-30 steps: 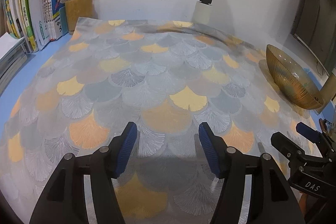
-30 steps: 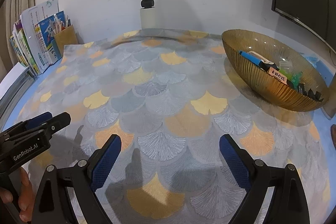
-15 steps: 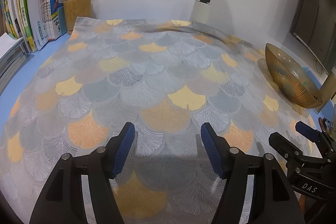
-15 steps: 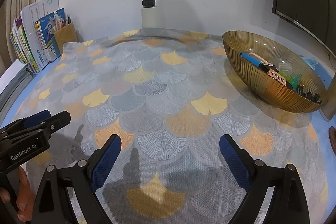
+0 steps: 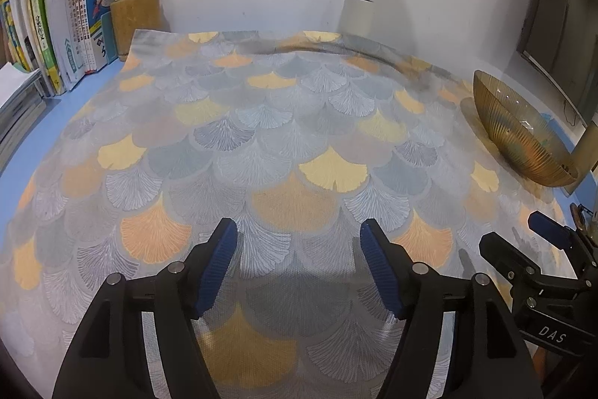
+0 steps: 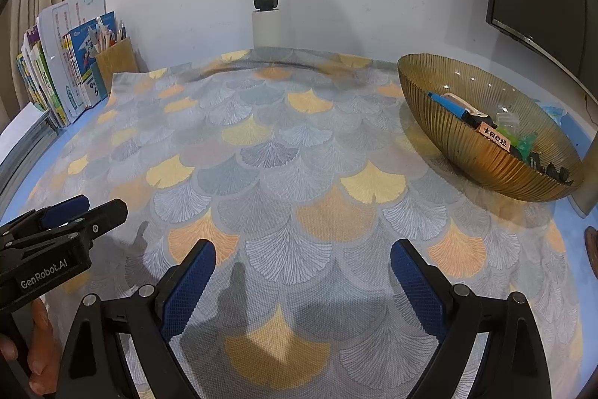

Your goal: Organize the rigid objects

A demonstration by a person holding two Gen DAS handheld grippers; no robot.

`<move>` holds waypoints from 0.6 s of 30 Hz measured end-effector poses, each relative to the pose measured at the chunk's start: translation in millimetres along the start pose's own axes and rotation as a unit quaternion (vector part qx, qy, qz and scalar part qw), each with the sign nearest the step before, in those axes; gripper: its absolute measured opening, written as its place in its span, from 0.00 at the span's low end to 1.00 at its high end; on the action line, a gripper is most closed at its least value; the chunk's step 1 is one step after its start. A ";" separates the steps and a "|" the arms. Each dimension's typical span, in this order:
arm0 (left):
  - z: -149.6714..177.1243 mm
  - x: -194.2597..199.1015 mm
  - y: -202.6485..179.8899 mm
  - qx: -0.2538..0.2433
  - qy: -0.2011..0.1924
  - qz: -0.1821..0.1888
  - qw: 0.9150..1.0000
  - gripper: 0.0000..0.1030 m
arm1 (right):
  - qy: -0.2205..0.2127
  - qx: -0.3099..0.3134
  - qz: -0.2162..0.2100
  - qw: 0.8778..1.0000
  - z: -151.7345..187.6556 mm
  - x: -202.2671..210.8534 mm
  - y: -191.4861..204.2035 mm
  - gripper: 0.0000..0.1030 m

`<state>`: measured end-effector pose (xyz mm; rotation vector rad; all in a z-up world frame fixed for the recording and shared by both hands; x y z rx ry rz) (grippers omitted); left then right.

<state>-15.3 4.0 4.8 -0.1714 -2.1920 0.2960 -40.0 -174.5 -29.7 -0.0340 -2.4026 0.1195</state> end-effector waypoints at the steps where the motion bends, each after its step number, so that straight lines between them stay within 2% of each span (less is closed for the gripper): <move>1: 0.1 -0.1 -0.2 -0.001 0.001 0.000 1.000 0.65 | 0.000 0.000 0.000 1.000 0.2 -0.3 -0.2 0.91; 18: 0.5 -4.5 0.0 -0.014 0.014 -0.003 1.000 0.70 | 0.002 0.003 0.000 1.000 0.3 -2.1 0.1 0.91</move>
Point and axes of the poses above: each gripper's, at about its wrist camera, not at the fingertips, and x roughly against the way its jaws point, y to its left, z to its underside, the point moved 3 cm from there along -x, roughly the way its jaws point, and after that the axes turned 9 degrees about z, right-handed, at the moved point
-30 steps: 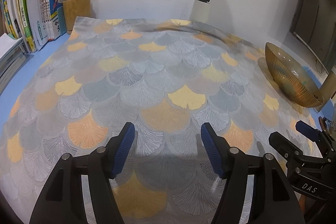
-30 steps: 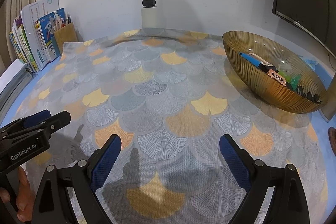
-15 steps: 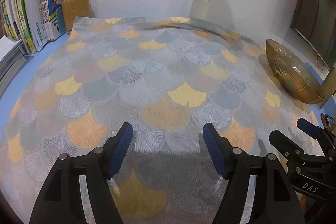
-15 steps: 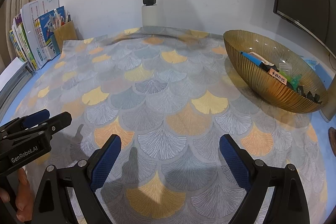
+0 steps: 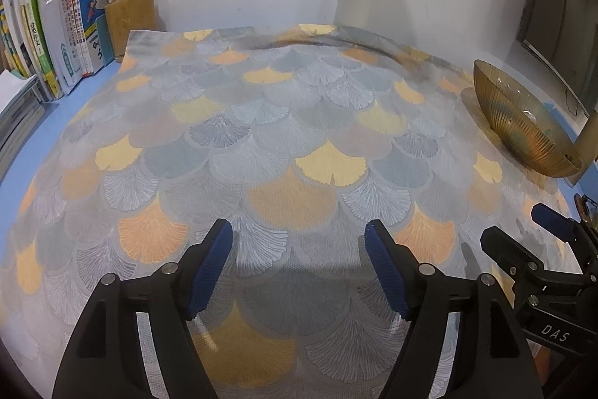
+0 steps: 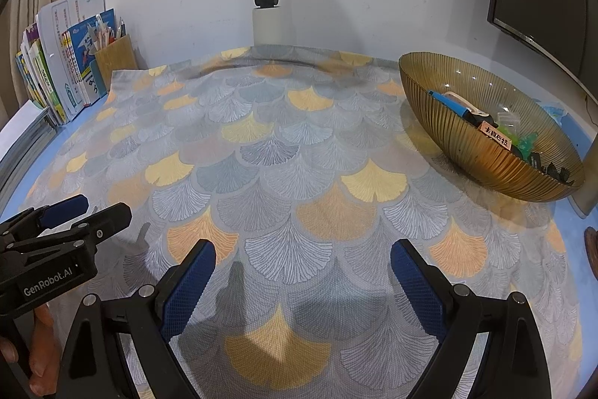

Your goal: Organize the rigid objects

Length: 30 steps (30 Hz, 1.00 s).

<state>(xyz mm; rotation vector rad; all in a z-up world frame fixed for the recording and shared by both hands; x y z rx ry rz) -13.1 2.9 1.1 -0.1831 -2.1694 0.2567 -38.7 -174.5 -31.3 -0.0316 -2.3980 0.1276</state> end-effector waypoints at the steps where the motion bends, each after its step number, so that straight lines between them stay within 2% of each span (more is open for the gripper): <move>1: 0.0 -0.1 -0.2 0.000 0.000 0.000 1.000 0.70 | 0.000 0.000 0.000 1.000 0.2 0.0 0.1 0.91; 9: 1.2 -1.4 -0.8 -0.001 0.003 0.002 1.000 0.70 | 0.000 0.001 0.000 1.000 -0.6 0.1 -0.2 0.91; 12: 2.3 -5.9 -3.4 -0.008 0.016 0.007 1.000 0.70 | 0.002 0.001 0.000 1.000 0.6 -1.7 0.1 0.91; 16: 5.5 -13.4 -11.6 -0.031 0.036 -0.012 0.999 0.70 | 0.005 0.000 0.001 1.000 1.8 -2.9 -0.1 0.91; 21: 7.6 -17.5 -16.1 -0.047 0.050 -0.022 0.997 0.84 | 0.010 0.001 -0.001 1.000 1.0 -5.5 -3.0 0.91; 23: 7.6 -19.0 -14.1 -0.041 0.055 -0.026 0.997 0.97 | 0.020 0.002 -0.002 1.000 0.5 -9.2 -3.5 0.91; 24: 7.4 -21.0 -12.5 -0.036 0.062 -0.029 0.997 1.00 | 0.027 0.001 -0.001 1.000 0.9 -11.7 -3.9 0.91; 28: 7.6 -21.8 -11.9 -0.034 0.062 -0.030 0.997 1.00 | 0.067 -0.008 -0.010 0.998 2.6 -24.7 -6.1 0.93; 30: 7.5 -22.1 -11.6 -0.032 0.061 -0.032 0.997 1.00 | 0.076 -0.010 -0.016 0.997 2.8 -27.6 -7.4 0.99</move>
Point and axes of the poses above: each gripper's, at about its wrist camera, not at the fingertips, and x roughly against the way its jaws point, y to its left, z to its underside, the point moved 3 cm from there along -x, roughly the way its jaws point, and after that the axes turned 9 degrees about z, right-handed, at the moved point
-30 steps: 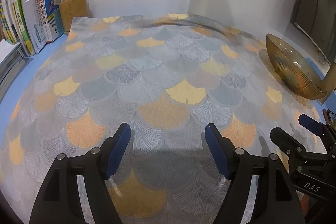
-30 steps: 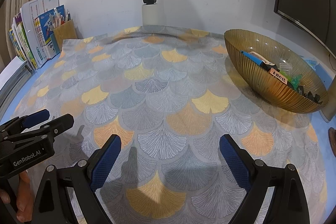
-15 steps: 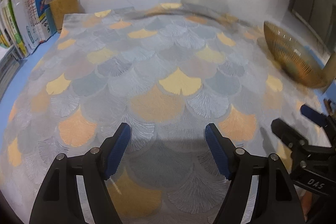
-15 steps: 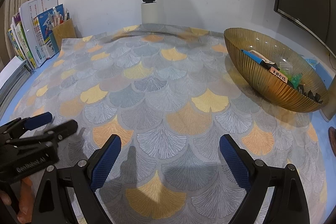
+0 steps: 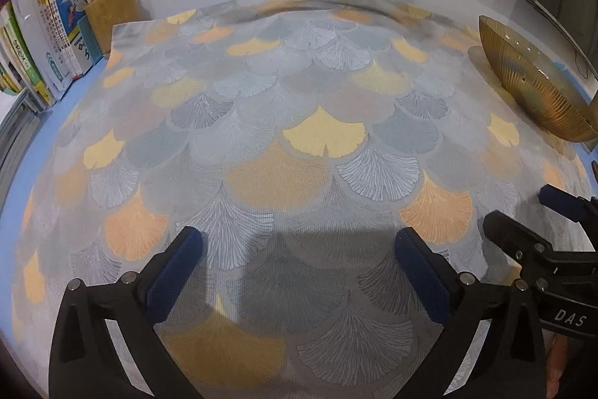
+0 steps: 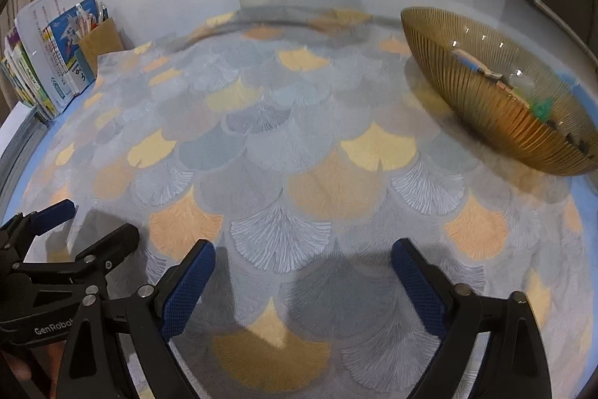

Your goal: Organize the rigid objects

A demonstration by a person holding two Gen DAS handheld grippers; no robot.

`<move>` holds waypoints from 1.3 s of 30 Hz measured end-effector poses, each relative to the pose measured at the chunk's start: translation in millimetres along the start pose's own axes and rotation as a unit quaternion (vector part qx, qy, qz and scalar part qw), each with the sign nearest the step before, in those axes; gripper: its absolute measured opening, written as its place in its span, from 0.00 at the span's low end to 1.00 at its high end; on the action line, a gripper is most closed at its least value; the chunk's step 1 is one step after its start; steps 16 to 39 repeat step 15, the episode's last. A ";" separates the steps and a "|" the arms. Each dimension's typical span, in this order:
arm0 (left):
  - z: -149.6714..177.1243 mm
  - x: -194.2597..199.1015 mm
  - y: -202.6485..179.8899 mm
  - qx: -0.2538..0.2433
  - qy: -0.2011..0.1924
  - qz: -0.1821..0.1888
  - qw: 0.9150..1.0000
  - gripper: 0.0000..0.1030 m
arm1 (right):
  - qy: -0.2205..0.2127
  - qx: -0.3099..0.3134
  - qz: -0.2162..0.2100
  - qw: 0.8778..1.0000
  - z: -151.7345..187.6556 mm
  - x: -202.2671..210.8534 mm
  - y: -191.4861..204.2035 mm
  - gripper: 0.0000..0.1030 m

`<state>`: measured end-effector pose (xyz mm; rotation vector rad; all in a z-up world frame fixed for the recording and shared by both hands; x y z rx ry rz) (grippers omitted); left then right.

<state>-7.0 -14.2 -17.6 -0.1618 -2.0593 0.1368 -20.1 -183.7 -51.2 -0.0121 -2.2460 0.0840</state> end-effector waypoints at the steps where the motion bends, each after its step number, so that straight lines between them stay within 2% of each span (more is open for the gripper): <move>1: -0.3 -0.1 0.2 0.002 -0.001 -0.002 1.000 1.00 | 0.006 -0.002 0.000 1.000 0.5 -1.7 -0.6 1.00; 6: -3.0 -1.5 3.7 0.010 -0.002 -0.008 1.000 1.00 | 0.014 0.012 0.020 1.000 1.0 -5.2 3.0 1.00; 39: -4.7 -3.4 5.6 0.001 0.001 0.000 1.000 1.00 | 0.014 0.013 0.020 1.000 1.0 -5.9 2.0 1.00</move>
Point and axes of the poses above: each gripper's, at about its wrist camera, not at the fingertips, and x roughly against the way its jaws point, y to its left, z to its underside, the point moved 3 cm from there along -x, roughly the way its jaws point, and after that the axes turned 9 degrees about z, right-handed, at the moved point
